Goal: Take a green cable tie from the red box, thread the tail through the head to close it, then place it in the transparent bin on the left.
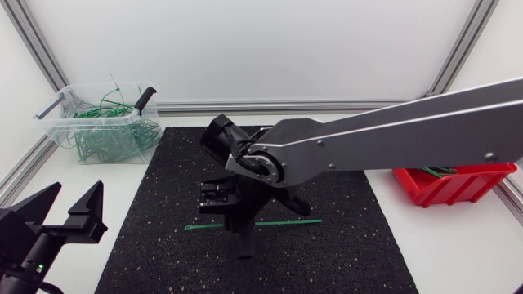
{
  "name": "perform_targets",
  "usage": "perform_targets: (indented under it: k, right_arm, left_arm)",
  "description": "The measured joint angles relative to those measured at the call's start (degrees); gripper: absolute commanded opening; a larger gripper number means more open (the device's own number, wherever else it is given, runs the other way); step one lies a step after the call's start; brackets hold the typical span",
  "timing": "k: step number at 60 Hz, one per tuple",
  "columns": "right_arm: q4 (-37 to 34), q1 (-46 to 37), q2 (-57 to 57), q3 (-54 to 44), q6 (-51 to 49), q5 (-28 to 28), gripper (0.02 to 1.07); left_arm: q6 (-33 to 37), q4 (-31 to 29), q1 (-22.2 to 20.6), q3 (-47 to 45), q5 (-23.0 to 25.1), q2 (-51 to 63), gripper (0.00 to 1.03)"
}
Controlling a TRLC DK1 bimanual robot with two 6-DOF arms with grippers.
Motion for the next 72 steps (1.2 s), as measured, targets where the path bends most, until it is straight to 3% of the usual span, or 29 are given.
perform_targets:
  k: [24, 42, 60, 72]
  right_arm:
    - [12.3, -2.3, -21.8, -14.5, 10.9, 10.9, 0.08]
    - [15.2, -2.3, -36.4, -19.6, 19.8, 17.6, 0.08]
    - [19.0, -0.5, -45.2, -22.3, 24.5, 28.8, 0.08]
    - [19.1, 1.3, -47.7, -22.5, 24.7, 33.3, 0.08]
  left_arm:
    - [0.0, -1.3, -4.0, 0.4, -0.2, -0.7, 0.96]
    - [-0.5, -5.0, -5.0, 2.9, -0.2, -0.4, 0.96]
    - [-3.8, -8.7, -6.5, 11.9, -0.2, 7.0, 0.96]
    - [-5.6, -12.7, -7.0, 21.4, -0.2, 13.1, 0.96]
